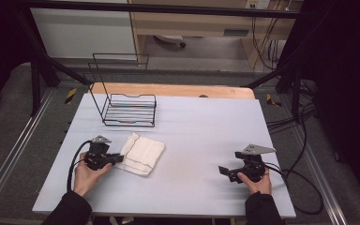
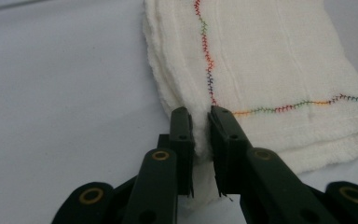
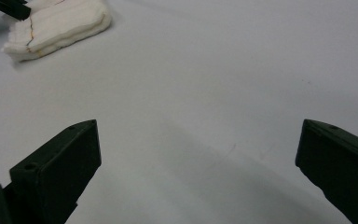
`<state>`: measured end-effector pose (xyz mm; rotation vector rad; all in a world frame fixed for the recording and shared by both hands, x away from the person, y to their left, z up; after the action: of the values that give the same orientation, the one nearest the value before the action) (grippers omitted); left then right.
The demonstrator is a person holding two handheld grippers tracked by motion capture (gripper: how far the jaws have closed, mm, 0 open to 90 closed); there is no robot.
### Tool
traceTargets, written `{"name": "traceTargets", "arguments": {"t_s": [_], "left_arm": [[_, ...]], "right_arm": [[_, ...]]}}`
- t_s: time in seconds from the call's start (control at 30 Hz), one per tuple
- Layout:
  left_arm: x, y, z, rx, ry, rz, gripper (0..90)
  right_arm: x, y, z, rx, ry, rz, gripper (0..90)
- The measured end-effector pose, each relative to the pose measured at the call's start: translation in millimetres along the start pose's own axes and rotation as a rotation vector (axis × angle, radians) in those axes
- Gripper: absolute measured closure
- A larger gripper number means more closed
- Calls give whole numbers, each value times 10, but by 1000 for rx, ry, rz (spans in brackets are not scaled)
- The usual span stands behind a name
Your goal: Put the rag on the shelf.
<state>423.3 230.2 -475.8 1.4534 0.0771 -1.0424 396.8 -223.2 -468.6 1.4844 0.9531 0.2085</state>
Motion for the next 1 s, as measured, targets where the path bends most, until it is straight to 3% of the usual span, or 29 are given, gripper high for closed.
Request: {"name": "traceTargets", "arguments": {"t_s": [0.33,0.63,0.83,0.9,1.0], "left_arm": [[-170,-89,65,-3,-13,-4,811],[-217,-162,131,5,12,0,804],[-219,-130,95,43,39,18,698],[-234,-77,55,53,52,35,560],[-240,34,-13,46,65,65,449]], "right_arm": [[3,8,-15,0,7,3,6],[-1,9,-16,3,4,5,6],[10,9,-20,-3,7,1,6],[16,7,-22,2,6,1,6],[18,6,-23,3,5,0,6]]}}
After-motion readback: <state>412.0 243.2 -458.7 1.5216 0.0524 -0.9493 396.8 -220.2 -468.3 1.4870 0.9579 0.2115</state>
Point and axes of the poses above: each handheld gripper's, and its own axes: x roughly forward along the jaws, y roughly out of its top, z roughly to its right, the point moved 5 cm from there along x, roughly forward along the jaws, and after that the axes turned 11 degrees about z, right-handed, at the moved point
